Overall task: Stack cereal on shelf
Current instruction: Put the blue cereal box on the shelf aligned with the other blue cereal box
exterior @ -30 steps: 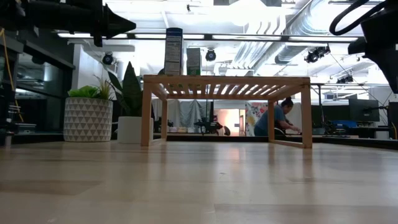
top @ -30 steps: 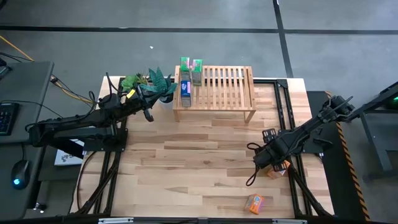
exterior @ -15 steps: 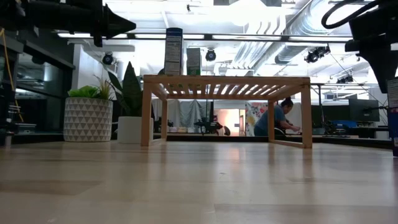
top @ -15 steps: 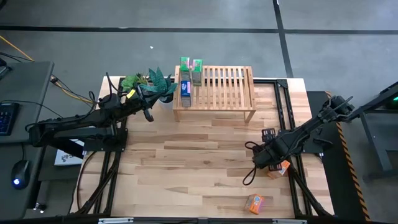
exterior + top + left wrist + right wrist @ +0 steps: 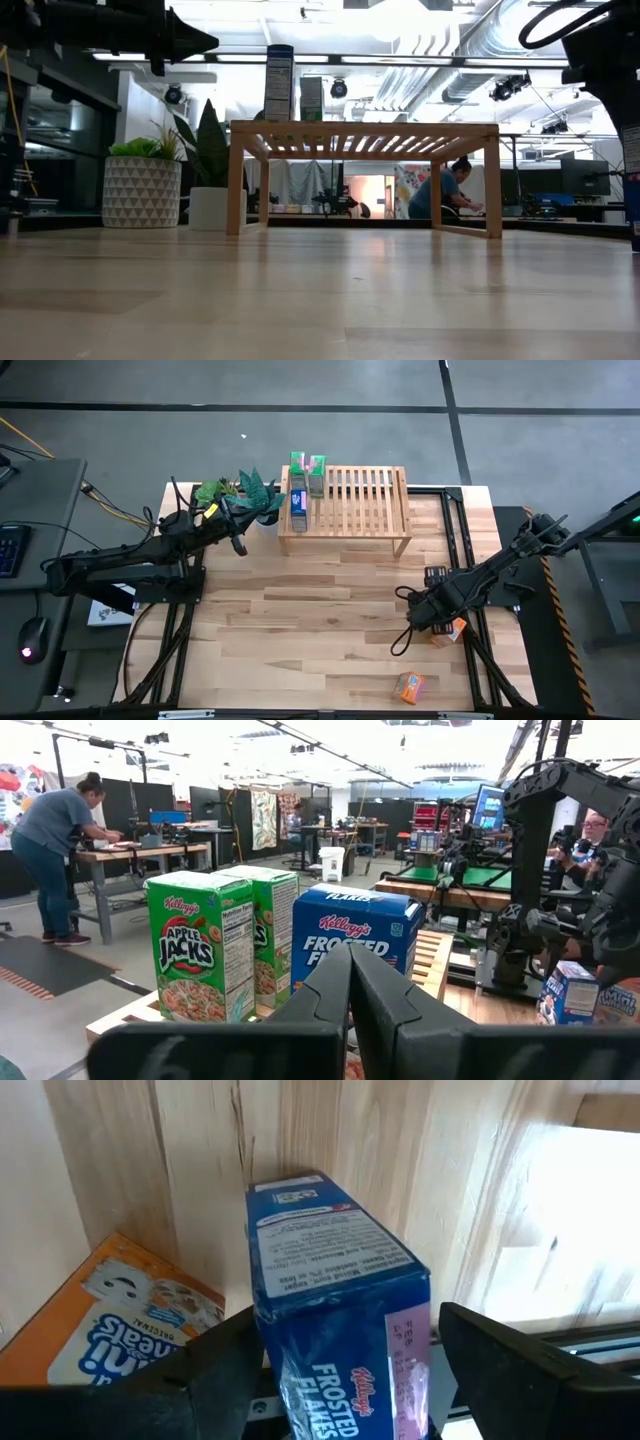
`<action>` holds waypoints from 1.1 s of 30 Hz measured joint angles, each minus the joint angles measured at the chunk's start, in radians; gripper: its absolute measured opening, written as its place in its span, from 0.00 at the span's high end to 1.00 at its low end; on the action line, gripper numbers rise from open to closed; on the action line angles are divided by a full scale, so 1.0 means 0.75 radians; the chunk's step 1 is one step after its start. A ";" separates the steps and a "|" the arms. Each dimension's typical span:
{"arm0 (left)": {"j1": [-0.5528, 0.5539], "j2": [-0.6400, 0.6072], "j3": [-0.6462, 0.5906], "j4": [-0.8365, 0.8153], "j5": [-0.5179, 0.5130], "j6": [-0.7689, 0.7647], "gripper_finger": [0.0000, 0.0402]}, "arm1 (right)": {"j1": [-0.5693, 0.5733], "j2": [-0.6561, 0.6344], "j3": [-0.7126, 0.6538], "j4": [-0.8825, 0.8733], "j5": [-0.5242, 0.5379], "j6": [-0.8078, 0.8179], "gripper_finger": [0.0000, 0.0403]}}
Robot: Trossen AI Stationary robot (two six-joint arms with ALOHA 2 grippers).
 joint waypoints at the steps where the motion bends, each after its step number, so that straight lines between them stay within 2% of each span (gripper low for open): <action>1: 0.000 0.000 0.000 0.000 0.000 0.000 1.00 | 0.000 0.000 0.000 -0.001 0.000 0.000 0.30; 10: 0.000 0.000 0.000 0.001 0.000 0.000 1.00 | 0.000 0.000 0.000 -0.008 -0.003 -0.002 0.48; 16: 0.000 0.000 0.000 0.002 0.000 0.000 1.00 | 0.000 0.000 0.068 -0.020 0.004 0.008 0.52; 20: 0.000 0.000 0.000 0.009 0.000 0.000 1.00 | 0.000 0.000 0.231 -0.013 0.056 0.055 0.52; 25: 0.000 0.000 0.000 0.012 0.000 0.000 1.00 | -0.037 0.000 0.495 0.274 0.299 0.175 0.52; 29: 0.000 0.000 0.000 0.012 0.000 0.000 1.00 | -0.138 0.008 0.689 0.466 0.425 0.113 0.52; 33: 0.000 0.000 0.000 0.012 0.000 0.000 1.00 | -0.279 0.106 0.924 0.440 0.479 -0.056 0.52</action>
